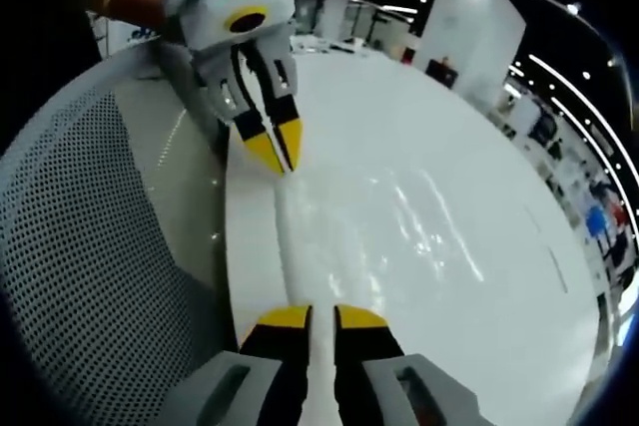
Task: Open the resealable bag by pulling the two sides of the seal apart until the entire bag opening is separated and visibly accessible.
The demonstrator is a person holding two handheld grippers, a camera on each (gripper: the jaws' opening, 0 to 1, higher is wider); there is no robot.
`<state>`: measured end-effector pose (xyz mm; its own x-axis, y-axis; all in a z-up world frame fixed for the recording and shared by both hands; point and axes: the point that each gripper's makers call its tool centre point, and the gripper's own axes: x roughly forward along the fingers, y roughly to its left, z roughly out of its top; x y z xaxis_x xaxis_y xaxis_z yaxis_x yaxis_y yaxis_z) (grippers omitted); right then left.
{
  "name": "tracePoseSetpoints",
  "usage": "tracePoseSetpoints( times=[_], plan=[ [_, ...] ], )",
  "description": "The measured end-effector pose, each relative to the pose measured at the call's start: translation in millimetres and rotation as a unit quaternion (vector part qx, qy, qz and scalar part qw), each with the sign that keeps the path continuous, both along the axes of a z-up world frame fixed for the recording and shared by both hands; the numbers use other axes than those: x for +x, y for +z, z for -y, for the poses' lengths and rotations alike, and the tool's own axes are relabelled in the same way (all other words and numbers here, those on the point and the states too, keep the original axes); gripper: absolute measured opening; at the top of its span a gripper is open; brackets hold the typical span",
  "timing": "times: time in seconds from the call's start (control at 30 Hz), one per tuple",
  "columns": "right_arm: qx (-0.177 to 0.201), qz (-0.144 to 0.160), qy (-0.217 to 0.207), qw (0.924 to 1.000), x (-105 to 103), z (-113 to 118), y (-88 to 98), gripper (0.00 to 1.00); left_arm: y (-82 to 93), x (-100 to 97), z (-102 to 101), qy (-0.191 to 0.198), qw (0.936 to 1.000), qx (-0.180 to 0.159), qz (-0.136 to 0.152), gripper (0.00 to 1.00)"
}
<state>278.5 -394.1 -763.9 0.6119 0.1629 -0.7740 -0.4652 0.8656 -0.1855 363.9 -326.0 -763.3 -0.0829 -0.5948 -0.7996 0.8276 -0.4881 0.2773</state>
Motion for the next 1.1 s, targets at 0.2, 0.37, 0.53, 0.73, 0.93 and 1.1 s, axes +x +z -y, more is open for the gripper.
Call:
tracePoseSetpoints(
  times=[0.2,0.37,0.53,0.73,0.93,1.1],
  plan=[
    [0.001,0.0,-0.008,1.0,4,7,0.2,0.02,1.9,3.4,7,0.011,0.9999,-0.004,-0.007,0.0],
    [0.014,0.006,-0.01,0.9998,7,4,4.4,0.05,2.8,6.6,14,0.032,0.9993,-0.008,-0.014,0.0],
    [0.01,0.003,-0.008,0.9999,9,6,1.8,0.06,3.0,7.9,20,0.045,0.9988,-0.009,-0.018,0.0],
    [0.008,0.01,-0.037,0.9992,20,22,2.1,0.05,5.4,10.8,29,0.051,0.9984,-0.012,-0.02,0.0],
    [0.008,0.014,-0.053,0.9985,31,38,3.5,0.05,5.6,21.0,41,0.059,0.998,-0.015,-0.014,0.0],
    [0.005,0.015,-0.061,0.998,42,53,0.1,0.05,5.7,28.4,52,0.056,0.9983,-0.016,-0.009,0.0]
  ],
)
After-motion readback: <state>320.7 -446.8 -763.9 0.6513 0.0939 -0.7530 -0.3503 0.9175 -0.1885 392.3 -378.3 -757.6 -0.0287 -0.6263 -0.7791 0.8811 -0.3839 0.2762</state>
